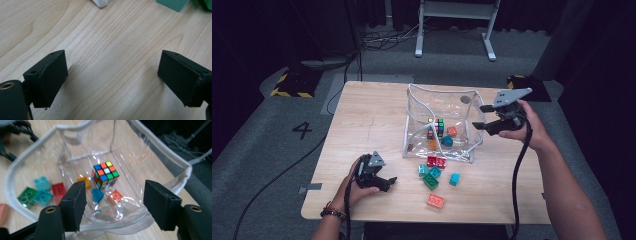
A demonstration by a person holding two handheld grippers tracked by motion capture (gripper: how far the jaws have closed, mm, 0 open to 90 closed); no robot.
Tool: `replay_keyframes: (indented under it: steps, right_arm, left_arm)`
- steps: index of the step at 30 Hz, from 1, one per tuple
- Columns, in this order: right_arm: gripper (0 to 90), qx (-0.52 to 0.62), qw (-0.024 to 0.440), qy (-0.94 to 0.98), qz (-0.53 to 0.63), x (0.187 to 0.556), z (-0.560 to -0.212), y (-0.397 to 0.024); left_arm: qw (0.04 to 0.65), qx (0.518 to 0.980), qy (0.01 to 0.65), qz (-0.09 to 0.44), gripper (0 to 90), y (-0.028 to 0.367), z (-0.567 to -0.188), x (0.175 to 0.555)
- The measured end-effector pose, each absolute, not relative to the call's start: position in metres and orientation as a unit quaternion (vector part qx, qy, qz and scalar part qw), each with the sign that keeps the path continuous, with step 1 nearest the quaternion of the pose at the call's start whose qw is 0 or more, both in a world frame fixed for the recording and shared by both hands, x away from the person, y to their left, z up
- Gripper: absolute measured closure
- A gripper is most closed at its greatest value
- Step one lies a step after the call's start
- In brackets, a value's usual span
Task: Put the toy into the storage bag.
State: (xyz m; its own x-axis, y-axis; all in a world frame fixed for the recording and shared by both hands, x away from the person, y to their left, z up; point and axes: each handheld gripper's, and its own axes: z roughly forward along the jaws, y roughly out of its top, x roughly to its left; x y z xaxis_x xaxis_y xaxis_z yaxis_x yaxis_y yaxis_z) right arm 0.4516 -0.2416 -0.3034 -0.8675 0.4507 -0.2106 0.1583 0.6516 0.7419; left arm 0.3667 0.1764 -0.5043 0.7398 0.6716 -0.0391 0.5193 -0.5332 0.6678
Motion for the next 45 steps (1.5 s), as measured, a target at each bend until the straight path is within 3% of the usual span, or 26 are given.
replay_keyframes:
  steps: [14,26,45]
  right_arm:
    - [25.8,0.191,0.236,0.853,0.425,0.415,-0.309,-0.280]
    - [24.7,0.222,0.228,0.838,0.443,0.392,-0.346,-0.304]
    - [25.2,0.221,0.176,0.861,0.424,0.379,-0.420,-0.281]
  left_arm:
    - [0.340,0.868,0.343,0.112,9.5,0.176,-0.504,0.367]
    - [0.341,0.868,0.343,0.112,9.5,0.176,-0.504,0.367]
    - [0.339,0.868,0.343,0.115,9.5,0.176,-0.504,0.367]
